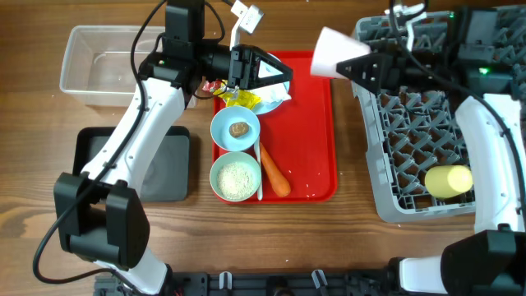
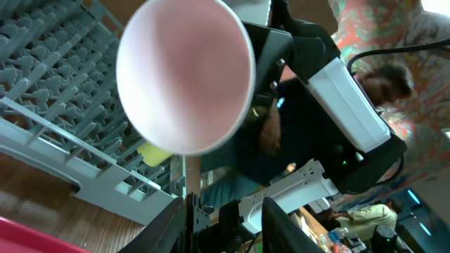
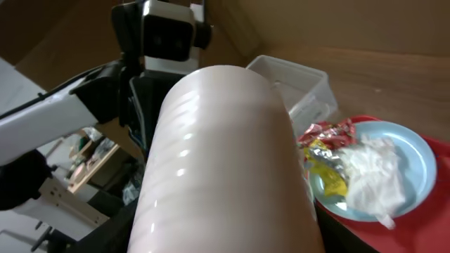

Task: Sort waste into correct bins and load items into the dishwasher rack
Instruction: 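Place the pink cup in the dishwasher rack with the right gripper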

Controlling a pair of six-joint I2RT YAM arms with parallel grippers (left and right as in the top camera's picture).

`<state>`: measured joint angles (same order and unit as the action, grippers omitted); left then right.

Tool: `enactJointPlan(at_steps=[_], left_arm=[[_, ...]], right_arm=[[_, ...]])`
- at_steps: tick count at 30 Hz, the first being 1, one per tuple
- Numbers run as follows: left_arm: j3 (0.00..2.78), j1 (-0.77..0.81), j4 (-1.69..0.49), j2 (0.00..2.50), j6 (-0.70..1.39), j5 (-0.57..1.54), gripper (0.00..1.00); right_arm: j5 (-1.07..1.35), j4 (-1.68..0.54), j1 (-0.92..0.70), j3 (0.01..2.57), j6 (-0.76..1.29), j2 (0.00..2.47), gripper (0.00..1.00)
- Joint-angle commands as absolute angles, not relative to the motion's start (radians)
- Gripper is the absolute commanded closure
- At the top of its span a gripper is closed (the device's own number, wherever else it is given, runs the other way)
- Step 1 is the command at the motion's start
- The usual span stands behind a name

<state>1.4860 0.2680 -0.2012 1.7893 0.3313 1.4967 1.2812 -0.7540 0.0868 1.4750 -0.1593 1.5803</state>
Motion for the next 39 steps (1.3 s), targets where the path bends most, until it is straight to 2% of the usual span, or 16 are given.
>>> enactJointPlan(at_steps=[1,4,6,9,13,18,25,35,39], left_arm=[[1.491,0.266,-0.199,1.779,0.319,1.444,0.65],[1.491,0.266,-0.235,1.779,0.319,1.294,0.47],[1.491,0.266,-0.341,1.779,0.319,1.045,0.32],[1.491,0.266,-0.456,1.779,0.318,0.820,0.12],[1.491,0.266,-0.620,1.779,0.318,0.535,0.02],[1.491,0.266,-0.706,1.779,0.265,0.405,0.00],[1.491,0.273,-0.781,1.779,0.148,0.373,0.00],[1.491,0.377,-0.809,1.780,0.083,0.331,0.00],[1.491,0.461,-0.809,1.781,0.052,0.195,0.00]], right_arm=[[1.202,-0.811,0.118,1.481,-0.191,1.563,0.55],[1.031,-0.900,0.119,1.488,-0.180,1.522,0.54],[0.891,-0.963,0.119,1.488,-0.154,1.462,0.53],[0.738,-1.031,0.119,1.488,-0.101,1.373,0.53],[0.587,-1.122,0.123,1.489,-0.022,1.248,0.50],[0.519,-1.237,0.226,1.514,0.000,1.213,0.49],[0.384,-1.276,0.513,1.515,0.037,1.234,0.47],[0.156,-1.313,0.627,1.514,0.224,1.422,0.45],[0.085,-1.321,0.696,1.514,0.266,1.465,0.44]])
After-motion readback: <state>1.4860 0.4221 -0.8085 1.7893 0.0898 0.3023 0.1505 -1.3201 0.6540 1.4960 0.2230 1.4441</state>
